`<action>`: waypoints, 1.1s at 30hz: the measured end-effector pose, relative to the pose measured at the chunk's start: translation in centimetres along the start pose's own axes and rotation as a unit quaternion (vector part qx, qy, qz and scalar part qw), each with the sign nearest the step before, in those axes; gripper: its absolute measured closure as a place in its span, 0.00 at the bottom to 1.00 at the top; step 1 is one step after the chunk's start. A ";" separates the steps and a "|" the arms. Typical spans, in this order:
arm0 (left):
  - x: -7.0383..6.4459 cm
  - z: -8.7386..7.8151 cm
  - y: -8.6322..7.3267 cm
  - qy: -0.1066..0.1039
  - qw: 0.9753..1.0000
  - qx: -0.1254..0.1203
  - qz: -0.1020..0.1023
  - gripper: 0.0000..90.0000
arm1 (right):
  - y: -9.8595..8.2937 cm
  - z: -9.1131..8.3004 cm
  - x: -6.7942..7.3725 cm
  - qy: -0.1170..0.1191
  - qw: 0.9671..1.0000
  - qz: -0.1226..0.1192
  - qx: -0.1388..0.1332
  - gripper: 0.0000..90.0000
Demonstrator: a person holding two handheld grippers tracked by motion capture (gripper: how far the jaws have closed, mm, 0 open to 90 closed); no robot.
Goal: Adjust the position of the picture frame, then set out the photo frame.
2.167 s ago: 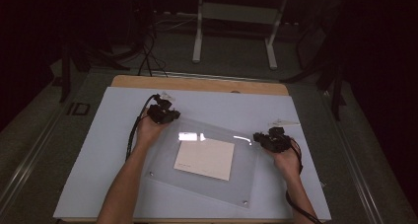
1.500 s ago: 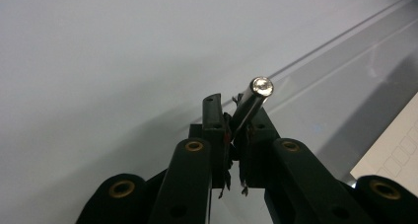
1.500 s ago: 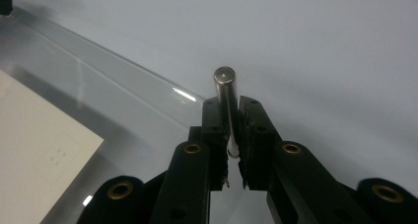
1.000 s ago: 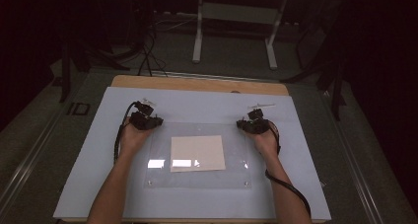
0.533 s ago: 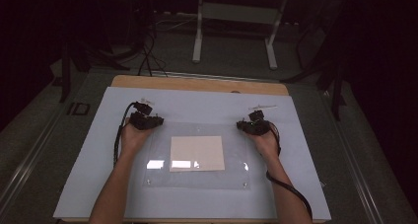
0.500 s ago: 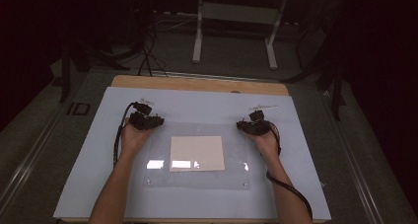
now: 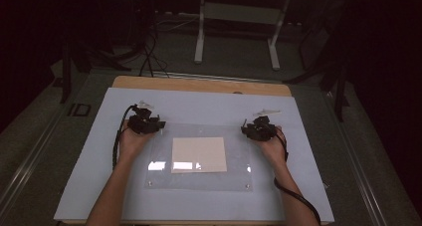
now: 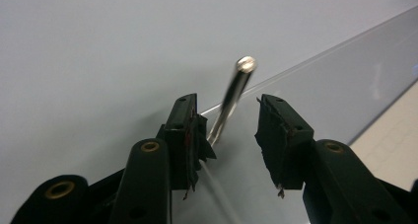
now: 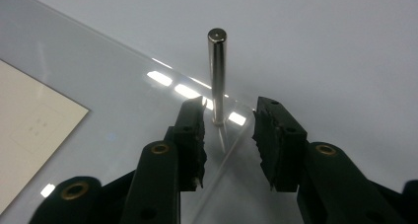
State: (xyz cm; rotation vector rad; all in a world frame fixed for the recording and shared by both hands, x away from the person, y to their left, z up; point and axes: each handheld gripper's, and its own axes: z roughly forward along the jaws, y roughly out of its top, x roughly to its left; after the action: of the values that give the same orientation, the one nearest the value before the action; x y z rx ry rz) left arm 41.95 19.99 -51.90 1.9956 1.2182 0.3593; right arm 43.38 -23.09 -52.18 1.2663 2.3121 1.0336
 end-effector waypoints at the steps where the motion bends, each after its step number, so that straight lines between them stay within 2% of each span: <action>1: -0.2 -0.5 0.1 0.002 1.000 -0.015 0.001 0.66 | 0.0 -0.2 0.1 0.000 1.000 -0.002 -0.009 0.71; 2: -0.2 -0.5 0.1 0.002 1.000 -0.015 0.001 0.66 | 0.0 -0.2 0.1 0.000 1.000 -0.002 -0.009 0.71; 8: -1.2 -1.8 0.6 0.008 0.998 -0.055 0.007 0.67 | 0.6 -0.8 0.8 0.003 0.999 -0.017 -0.031 0.75; 10: -1.3 -1.9 0.6 0.011 0.998 -0.058 0.006 0.67 | 0.7 -0.9 1.0 0.004 0.999 -0.019 -0.033 0.77; 12: -1.3 -2.5 0.7 0.009 0.997 -0.077 -0.006 0.67 | 1.0 -0.9 1.1 0.003 0.999 -0.022 -0.030 0.81; 15: -1.2 -2.6 0.6 0.004 0.997 -0.081 -0.008 0.68 | 1.0 -1.0 0.9 0.008 0.999 -0.014 -0.034 0.83; 19: -1.1 -2.7 0.5 0.009 0.996 -0.083 -0.010 0.69 | 1.1 -1.0 0.9 0.008 0.999 -0.009 -0.037 0.84; 25: -1.1 -2.2 0.3 0.013 0.997 -0.078 -0.010 0.71 | 1.4 -1.0 0.8 -0.003 0.999 -0.003 -0.041 0.93; 28: -1.1 -1.9 0.2 0.019 0.997 -0.077 -0.012 0.76 | 1.4 -0.9 0.9 -0.009 0.999 -0.008 -0.042 0.94; 30: -0.9 -1.8 0.1 0.027 0.996 -0.079 -0.015 0.83 | 1.4 -0.9 1.0 -0.011 0.999 -0.012 -0.042 0.94; 33: -0.7 -1.7 -0.2 0.022 0.996 -0.085 -0.019 0.87 | 1.4 -0.9 0.9 -0.010 0.999 -0.012 -0.043 0.94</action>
State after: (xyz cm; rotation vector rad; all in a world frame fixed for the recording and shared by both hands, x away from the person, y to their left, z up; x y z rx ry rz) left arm 40.48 20.23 -50.80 1.8252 1.2090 0.4752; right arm 43.17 -22.23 -50.47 1.2076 2.2364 1.0947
